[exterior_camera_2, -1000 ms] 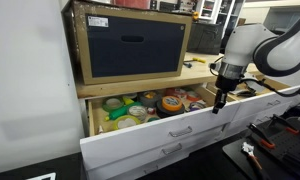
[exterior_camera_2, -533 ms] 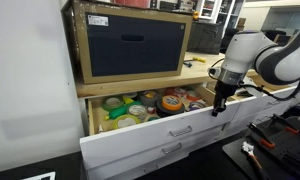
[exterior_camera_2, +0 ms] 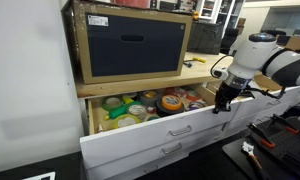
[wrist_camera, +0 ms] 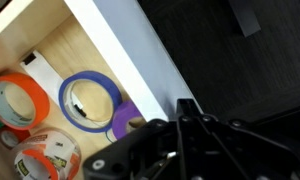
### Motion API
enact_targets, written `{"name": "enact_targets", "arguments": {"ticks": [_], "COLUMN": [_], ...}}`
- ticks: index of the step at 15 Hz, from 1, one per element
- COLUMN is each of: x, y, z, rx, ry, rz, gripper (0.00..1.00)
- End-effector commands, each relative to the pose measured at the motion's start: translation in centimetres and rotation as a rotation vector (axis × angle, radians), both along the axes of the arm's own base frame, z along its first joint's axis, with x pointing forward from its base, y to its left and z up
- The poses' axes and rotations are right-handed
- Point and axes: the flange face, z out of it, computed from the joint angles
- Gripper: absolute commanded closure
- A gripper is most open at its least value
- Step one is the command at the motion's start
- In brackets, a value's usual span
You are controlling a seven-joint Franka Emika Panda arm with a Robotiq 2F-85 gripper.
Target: Close the topmost drawer on the left.
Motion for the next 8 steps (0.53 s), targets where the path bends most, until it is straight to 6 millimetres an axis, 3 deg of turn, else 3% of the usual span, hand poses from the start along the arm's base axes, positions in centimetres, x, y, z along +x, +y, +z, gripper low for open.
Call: {"name": "enact_targets", "arguments": {"ticks": [1,4,8], "x": [-1.3,-2.2,-4.4], "y": [-0.4,-0.5,-1.4], "z": [1.3,1.8,0.3], "rx": [-0.029,-0.065,-0.070], "ry": [-0.094,-0.191,-0.249], "rz": [0.086,0.188,0.306], "gripper": [1.00,1.00,1.00]}}
